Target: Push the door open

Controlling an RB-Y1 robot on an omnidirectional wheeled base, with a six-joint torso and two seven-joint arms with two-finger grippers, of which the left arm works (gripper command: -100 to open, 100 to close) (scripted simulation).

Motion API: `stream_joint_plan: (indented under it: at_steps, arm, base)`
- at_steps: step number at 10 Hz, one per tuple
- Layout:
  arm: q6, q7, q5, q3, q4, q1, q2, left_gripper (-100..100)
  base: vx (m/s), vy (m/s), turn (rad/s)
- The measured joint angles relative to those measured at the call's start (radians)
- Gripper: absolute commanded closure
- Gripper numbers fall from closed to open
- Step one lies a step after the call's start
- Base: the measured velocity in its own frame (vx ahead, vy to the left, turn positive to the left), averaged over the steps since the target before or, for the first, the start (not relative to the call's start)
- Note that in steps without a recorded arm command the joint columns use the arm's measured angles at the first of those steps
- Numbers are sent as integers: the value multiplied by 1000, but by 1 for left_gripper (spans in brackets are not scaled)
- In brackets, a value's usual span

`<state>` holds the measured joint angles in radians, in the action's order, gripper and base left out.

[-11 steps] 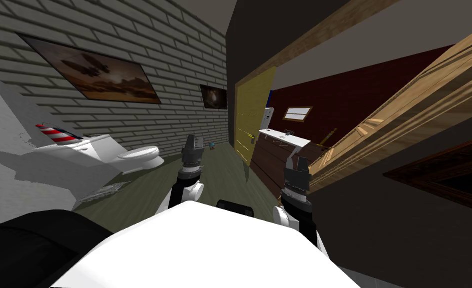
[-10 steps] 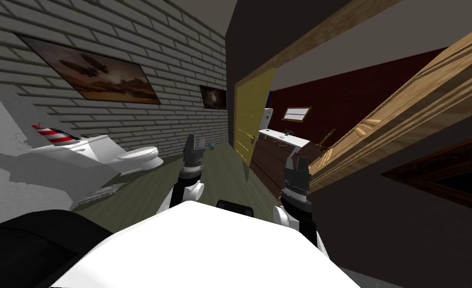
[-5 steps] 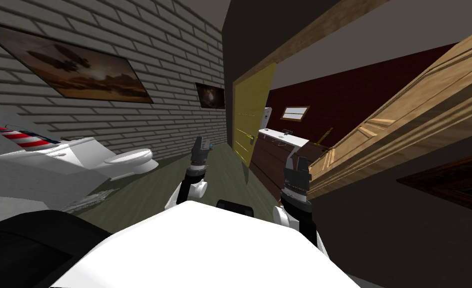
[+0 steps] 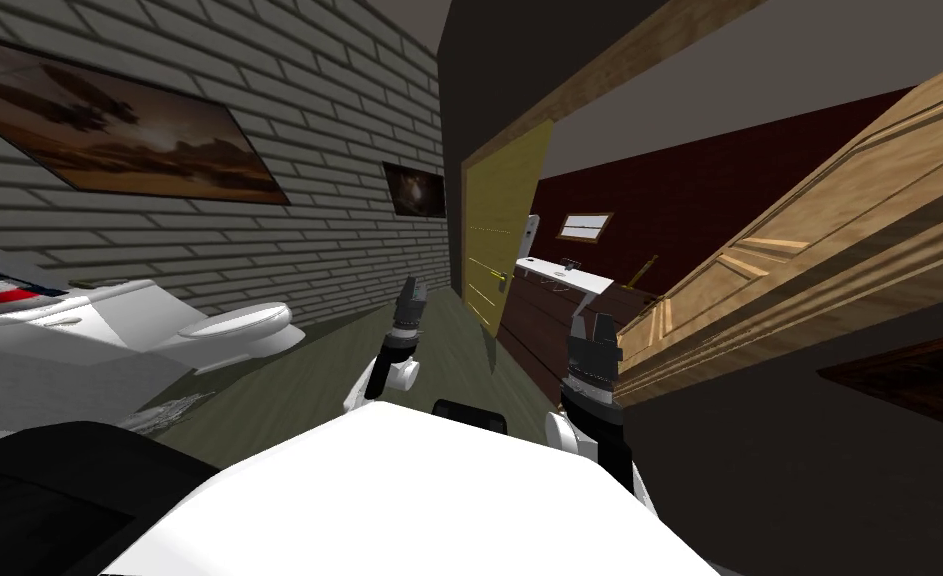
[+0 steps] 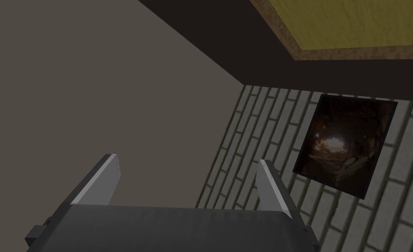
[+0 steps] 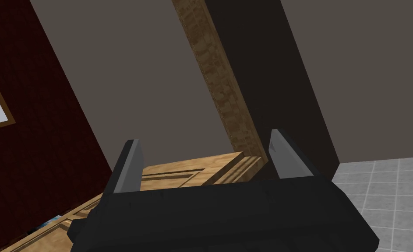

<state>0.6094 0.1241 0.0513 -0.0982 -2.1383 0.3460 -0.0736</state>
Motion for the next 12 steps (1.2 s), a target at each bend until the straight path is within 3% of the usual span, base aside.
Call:
stream_joint_plan:
  at_steps: [6,12]
  arm:
    - [-13,-25,1,-22,128,-70,-9,-100]
    - [-31,-56,0,-43,278,-160,-16,-100]
  base:
    - [93,38,-53]
    - [93,36,-64]
